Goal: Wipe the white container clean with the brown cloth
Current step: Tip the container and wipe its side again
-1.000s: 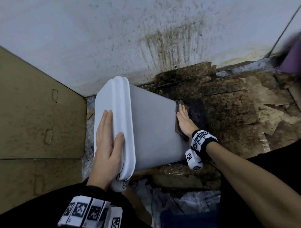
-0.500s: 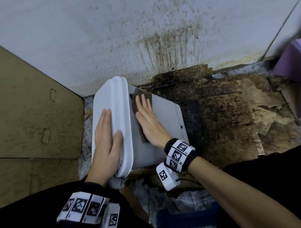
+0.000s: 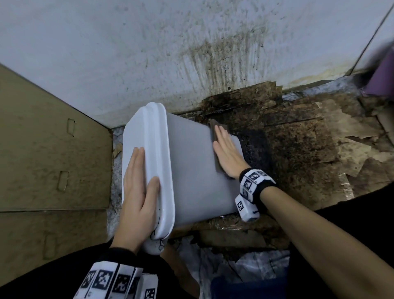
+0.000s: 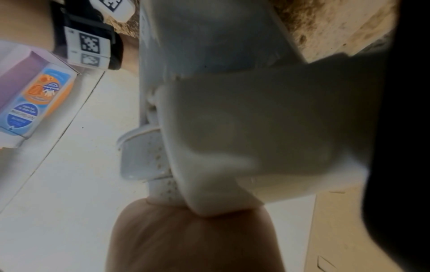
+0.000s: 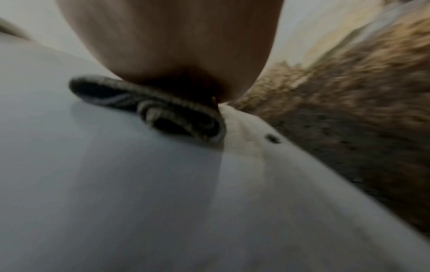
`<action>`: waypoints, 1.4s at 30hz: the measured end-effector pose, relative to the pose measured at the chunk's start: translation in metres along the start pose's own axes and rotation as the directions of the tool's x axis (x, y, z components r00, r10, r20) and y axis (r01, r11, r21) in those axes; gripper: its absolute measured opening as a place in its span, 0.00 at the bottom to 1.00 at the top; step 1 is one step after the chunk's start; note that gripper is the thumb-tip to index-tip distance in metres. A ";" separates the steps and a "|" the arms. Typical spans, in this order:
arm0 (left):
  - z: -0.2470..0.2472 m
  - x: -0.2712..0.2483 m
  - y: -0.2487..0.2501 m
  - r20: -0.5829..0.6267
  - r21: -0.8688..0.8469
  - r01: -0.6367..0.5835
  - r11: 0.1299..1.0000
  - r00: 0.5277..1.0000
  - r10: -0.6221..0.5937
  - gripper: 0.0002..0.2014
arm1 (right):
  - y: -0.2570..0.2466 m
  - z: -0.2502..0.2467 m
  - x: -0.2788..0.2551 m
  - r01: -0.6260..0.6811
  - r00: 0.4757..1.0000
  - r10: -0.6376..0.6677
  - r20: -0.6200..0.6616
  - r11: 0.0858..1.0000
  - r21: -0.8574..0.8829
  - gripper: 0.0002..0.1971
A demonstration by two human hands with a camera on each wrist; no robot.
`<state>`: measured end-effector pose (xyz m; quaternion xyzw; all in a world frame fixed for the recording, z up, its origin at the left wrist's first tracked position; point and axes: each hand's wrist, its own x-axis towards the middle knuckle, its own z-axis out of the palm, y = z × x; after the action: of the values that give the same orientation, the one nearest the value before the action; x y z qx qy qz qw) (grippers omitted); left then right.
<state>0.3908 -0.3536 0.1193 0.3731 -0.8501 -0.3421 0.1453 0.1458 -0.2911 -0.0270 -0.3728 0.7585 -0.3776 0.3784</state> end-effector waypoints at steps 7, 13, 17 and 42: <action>0.001 0.001 -0.001 -0.009 -0.021 -0.010 1.000 1.000 0.009 0.30 | 0.030 -0.021 0.004 -0.252 0.967 0.246 0.067 0.962 0.107 0.28; 0.003 0.001 0.001 -0.013 -0.016 -0.024 1.000 1.000 0.024 0.30 | 0.015 -0.022 0.001 -0.253 0.967 0.247 0.068 0.963 0.098 0.27; 0.003 0.002 -0.001 -0.022 0.005 -0.029 1.000 0.999 0.030 0.30 | -0.008 -0.012 -0.013 -0.146 0.989 0.143 0.049 0.985 0.086 0.26; 0.005 0.004 -0.001 -0.045 0.034 -0.020 0.999 0.999 0.022 0.29 | -0.032 0.025 -0.039 0.168 0.984 -0.168 -0.053 0.986 0.003 0.28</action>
<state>0.3860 -0.3548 0.1145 0.3743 -0.8560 -0.3177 0.1621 0.1931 -0.2796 0.0008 -0.4240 0.7327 -0.4205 0.3264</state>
